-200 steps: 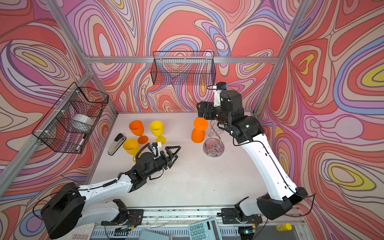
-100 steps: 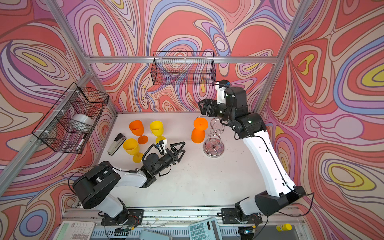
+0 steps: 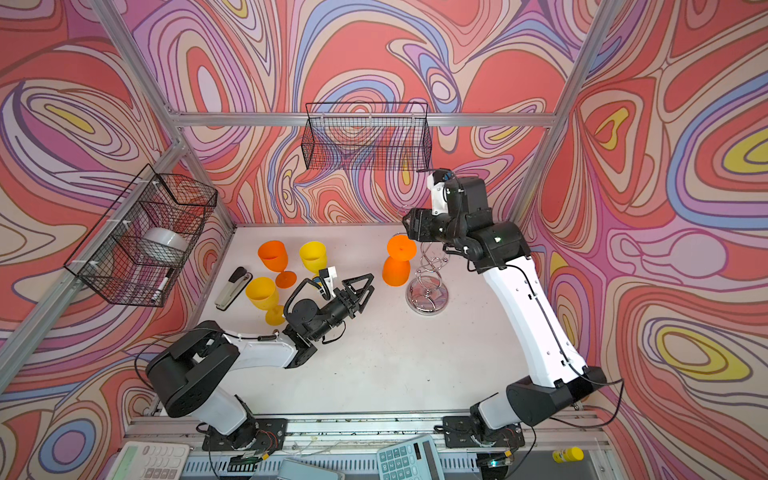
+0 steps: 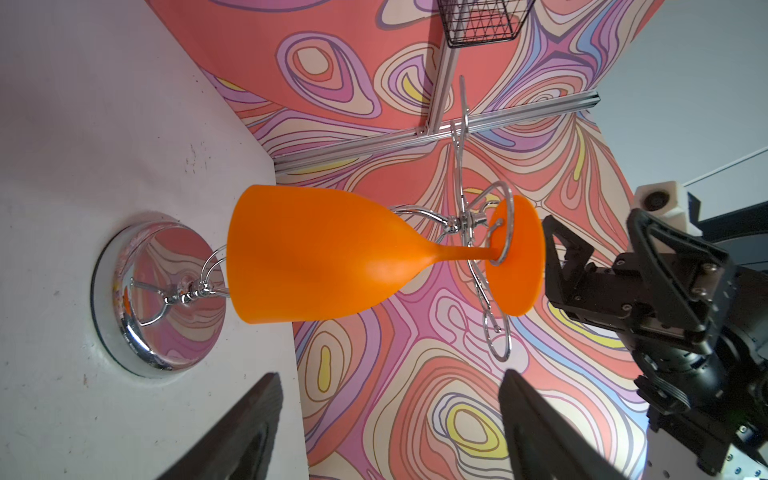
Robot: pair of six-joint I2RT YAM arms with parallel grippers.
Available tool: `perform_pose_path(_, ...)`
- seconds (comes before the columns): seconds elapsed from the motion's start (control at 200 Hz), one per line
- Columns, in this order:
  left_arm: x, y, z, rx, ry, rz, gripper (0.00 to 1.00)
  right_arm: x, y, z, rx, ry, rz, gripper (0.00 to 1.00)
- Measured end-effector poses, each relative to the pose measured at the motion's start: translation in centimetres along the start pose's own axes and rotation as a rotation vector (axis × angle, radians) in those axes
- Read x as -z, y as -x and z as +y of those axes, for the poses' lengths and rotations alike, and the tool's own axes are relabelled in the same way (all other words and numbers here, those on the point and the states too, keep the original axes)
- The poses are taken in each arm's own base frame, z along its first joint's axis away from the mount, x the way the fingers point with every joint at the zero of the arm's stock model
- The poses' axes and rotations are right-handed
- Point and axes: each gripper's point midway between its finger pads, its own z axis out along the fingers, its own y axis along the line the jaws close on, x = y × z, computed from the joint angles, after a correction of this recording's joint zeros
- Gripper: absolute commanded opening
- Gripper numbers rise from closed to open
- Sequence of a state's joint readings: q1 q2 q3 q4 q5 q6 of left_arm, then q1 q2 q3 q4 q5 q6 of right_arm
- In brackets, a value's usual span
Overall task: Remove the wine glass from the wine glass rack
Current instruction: 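Reach the open left gripper to the orange glass foot on the rack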
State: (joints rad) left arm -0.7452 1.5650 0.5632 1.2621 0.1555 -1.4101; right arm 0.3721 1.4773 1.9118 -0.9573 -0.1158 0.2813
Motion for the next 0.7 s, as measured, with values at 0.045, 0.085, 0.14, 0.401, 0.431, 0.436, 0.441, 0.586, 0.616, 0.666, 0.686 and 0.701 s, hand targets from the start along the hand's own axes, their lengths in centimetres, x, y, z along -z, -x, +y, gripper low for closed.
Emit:
perform_pose_path(0.045,0.3,0.2,-1.1,-0.026,-0.006,-0.001,0.80,0.1,0.0,0.0,0.000,-0.001,0.001,0.71)
perform_pose_path(0.085,0.4,0.4,-2.3,-0.054,-0.004,-0.002,0.80,0.2,-0.1,0.0,0.001,-0.002,0.002,0.69)
perform_pose_path(0.14,0.4,0.7,-4.5,-0.098,-0.008,-0.002,0.80,0.3,-0.2,-0.1,0.000,-0.005,0.008,0.68)
perform_pose_path(0.401,-1.3,2.5,-13.9,-0.266,0.020,0.012,0.65,0.4,-1.6,-0.1,-0.008,-0.008,0.065,0.60)
perform_pose_path(0.431,-1.4,2.5,-14.0,-0.276,0.043,0.021,0.63,0.4,-1.7,-0.1,-0.010,-0.008,0.069,0.60)
perform_pose_path(0.436,-1.5,2.5,-14.0,-0.278,0.046,0.022,0.63,0.4,-1.7,-0.1,-0.010,-0.007,0.069,0.60)
perform_pose_path(0.441,-1.5,2.5,-13.9,-0.278,0.049,0.023,0.62,0.4,-1.7,0.0,-0.011,-0.008,0.069,0.60)
perform_pose_path(0.586,-2.5,2.1,-11.7,-0.294,0.183,0.082,0.50,0.5,-1.9,-0.1,-0.023,-0.010,0.076,0.60)
perform_pose_path(0.616,-2.7,2.0,-11.2,-0.295,0.206,0.091,0.48,0.6,-1.9,-0.1,-0.025,-0.010,0.074,0.60)
perform_pose_path(0.666,-3.0,1.8,-10.2,-0.293,0.245,0.108,0.45,0.8,-1.8,-0.1,-0.032,-0.011,0.068,0.60)
perform_pose_path(0.686,-3.1,1.8,-9.8,-0.292,0.257,0.112,0.44,0.9,-1.7,0.0,-0.034,-0.011,0.064,0.60)
perform_pose_path(0.701,-3.2,1.7,-9.5,-0.291,0.267,0.117,0.43,1.0,-1.6,0.0,-0.037,-0.011,0.061,0.60)
